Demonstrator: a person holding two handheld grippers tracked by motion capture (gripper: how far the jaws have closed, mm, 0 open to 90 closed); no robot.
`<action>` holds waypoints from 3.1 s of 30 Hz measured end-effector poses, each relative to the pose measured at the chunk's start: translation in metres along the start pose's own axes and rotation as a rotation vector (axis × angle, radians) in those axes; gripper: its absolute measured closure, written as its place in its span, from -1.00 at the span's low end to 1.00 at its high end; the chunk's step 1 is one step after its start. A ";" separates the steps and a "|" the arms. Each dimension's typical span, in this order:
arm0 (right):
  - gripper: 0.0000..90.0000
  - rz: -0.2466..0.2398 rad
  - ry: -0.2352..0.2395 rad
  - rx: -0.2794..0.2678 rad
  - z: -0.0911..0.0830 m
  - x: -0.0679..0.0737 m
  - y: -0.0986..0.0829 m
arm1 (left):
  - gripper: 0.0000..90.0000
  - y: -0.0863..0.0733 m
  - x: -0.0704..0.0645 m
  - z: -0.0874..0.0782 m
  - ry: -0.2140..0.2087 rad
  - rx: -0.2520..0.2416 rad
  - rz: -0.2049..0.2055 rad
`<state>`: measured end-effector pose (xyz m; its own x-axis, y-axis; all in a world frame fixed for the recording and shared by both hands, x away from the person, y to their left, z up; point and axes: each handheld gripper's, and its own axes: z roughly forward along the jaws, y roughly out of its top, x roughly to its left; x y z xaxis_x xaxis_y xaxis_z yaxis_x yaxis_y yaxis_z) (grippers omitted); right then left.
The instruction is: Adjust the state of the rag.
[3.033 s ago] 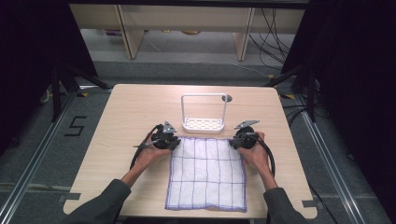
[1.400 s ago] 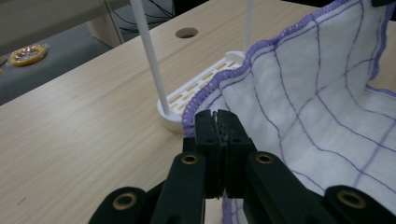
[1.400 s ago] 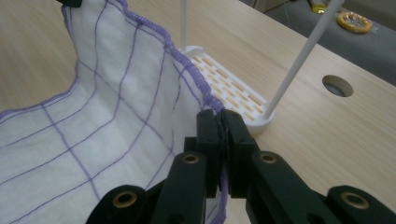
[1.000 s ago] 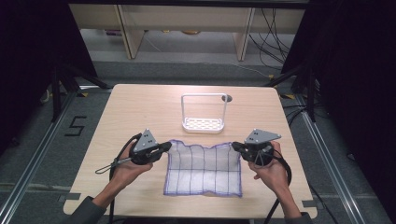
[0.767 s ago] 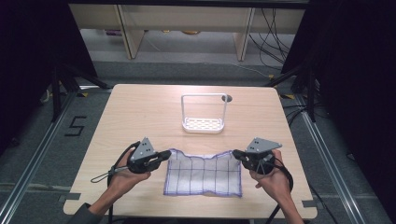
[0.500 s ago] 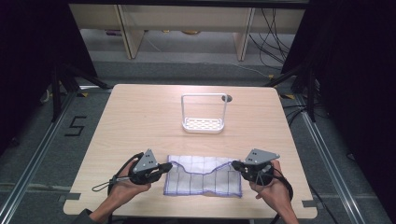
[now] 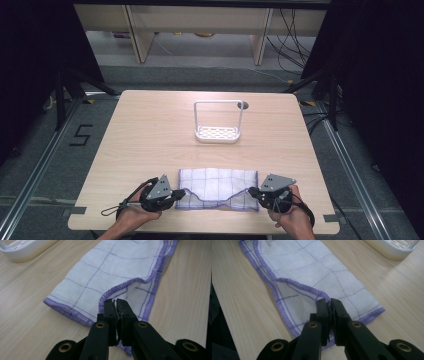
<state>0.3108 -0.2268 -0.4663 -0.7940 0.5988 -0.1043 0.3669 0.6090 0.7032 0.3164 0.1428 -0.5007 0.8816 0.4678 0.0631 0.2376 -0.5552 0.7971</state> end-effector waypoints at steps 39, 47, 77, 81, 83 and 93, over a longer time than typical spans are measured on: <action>0.14 0.112 -0.101 0.176 0.021 0.009 -0.006 | -0.10 0.019 0.070 0.043 0.105 0.033 -0.169; 0.02 0.240 -0.129 0.193 0.024 0.015 -0.016 | -0.01 0.018 0.074 0.049 0.068 0.095 -0.146; 0.86 0.132 -0.012 0.121 0.050 -0.035 0.003 | 0.82 -0.003 0.026 0.010 0.023 0.113 -0.076; 0.86 0.089 -0.022 0.132 0.080 -0.059 0.028 | 0.81 -0.005 0.006 0.008 0.012 0.123 -0.042; 0.85 0.061 -0.023 0.142 0.090 -0.065 0.038 | 0.81 -0.003 -0.003 0.008 0.002 0.124 -0.034; 0.47 0.063 -0.081 0.102 0.111 -0.079 0.059 | 0.75 0.007 -0.035 0.021 -0.066 0.097 0.010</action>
<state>0.4489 -0.1803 -0.4946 -0.7275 0.6753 -0.1214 0.4655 0.6158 0.6357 0.2959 0.1083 -0.5099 0.9082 0.4176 0.0287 0.2642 -0.6249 0.7346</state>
